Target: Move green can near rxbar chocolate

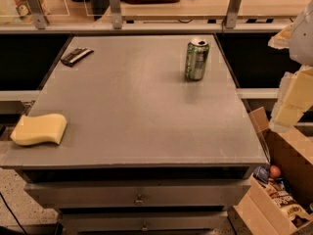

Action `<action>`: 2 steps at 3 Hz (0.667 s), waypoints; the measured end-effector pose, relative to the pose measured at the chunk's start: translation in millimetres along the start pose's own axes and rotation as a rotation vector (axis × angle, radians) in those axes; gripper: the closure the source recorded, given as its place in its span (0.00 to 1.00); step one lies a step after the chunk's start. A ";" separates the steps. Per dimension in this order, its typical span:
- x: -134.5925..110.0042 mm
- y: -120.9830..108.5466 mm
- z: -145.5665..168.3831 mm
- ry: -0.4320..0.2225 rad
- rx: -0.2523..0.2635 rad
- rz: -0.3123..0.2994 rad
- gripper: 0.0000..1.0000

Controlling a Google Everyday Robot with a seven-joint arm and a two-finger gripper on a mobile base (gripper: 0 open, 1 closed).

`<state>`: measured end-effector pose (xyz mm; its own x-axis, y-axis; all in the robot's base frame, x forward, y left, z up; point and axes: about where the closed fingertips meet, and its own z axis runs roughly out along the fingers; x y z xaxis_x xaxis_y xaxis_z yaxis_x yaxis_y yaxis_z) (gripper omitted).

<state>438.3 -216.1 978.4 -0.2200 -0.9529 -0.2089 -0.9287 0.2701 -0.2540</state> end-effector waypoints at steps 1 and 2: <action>0.0 0.0 0.0 0.000 0.000 0.000 0.00; -11.5 -8.3 2.0 -0.019 0.013 -0.031 0.00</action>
Offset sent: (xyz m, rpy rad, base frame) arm 0.0249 0.0197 0.0003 0.0126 -0.0280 0.0766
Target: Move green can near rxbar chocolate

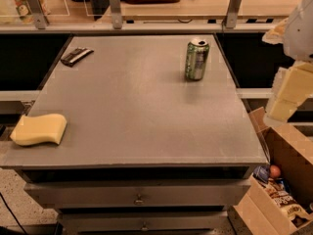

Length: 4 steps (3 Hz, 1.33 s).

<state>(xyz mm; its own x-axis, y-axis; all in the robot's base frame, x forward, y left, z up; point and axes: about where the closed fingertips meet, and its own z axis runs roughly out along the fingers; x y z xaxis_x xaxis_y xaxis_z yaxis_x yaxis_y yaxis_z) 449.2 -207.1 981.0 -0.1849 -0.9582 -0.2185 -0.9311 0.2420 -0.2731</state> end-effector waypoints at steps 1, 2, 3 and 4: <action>-15.9 -20.1 6.7 -0.027 0.023 -0.029 0.00; -27.7 -46.1 14.8 -0.057 0.056 -0.032 0.00; -32.8 -70.0 22.7 -0.098 0.084 -0.008 0.00; -32.7 -89.3 29.1 -0.152 0.100 0.033 0.00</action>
Offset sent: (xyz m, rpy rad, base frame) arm 0.0912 0.0227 0.0048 0.0625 -0.1141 0.0320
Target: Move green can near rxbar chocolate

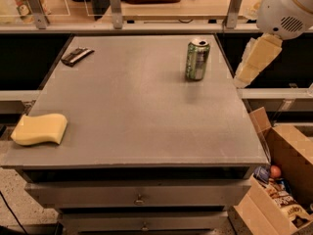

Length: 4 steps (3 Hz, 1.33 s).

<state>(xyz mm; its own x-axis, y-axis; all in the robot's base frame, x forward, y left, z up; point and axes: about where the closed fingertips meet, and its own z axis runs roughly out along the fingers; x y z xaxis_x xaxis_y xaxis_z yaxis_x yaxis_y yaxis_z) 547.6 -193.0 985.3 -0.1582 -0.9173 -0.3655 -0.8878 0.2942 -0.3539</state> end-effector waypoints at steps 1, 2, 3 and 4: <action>3.3 -14.7 10.6 -0.056 -0.009 0.048 0.00; 6.4 -27.5 25.4 -0.147 -0.026 0.104 0.00; -0.3 -39.4 46.6 -0.233 -0.033 0.143 0.00; -9.2 -50.4 74.3 -0.280 -0.027 0.187 0.00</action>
Offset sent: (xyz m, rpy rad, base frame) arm 0.0557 -0.0129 -0.0240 0.3318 0.0161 -0.0416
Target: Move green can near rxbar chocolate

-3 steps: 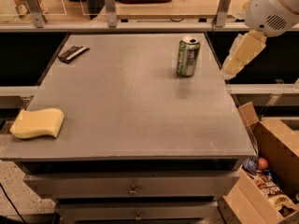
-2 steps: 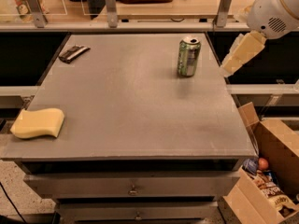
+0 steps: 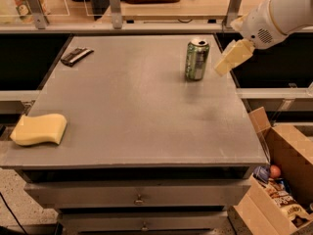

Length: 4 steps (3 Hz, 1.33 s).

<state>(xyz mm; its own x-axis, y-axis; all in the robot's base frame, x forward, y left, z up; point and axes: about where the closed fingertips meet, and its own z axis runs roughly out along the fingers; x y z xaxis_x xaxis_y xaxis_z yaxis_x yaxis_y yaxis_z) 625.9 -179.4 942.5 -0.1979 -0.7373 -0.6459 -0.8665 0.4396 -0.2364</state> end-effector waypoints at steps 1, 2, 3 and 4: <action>-4.3 -7.9 32.7 -0.049 0.006 0.042 0.00; -5.6 -16.7 64.8 -0.093 0.000 0.090 0.00; -6.1 -25.0 96.1 -0.145 -0.032 0.141 0.00; -7.1 -26.5 118.8 -0.212 -0.081 0.186 0.17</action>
Offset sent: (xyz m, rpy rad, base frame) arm 0.0732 0.0409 -0.0625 0.1970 0.0145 -0.0779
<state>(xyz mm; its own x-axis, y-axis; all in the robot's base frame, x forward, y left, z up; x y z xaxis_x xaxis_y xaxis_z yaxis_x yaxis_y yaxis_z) 704.8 -124.8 867.1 -0.2645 -0.5205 -0.8119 -0.8597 0.5088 -0.0461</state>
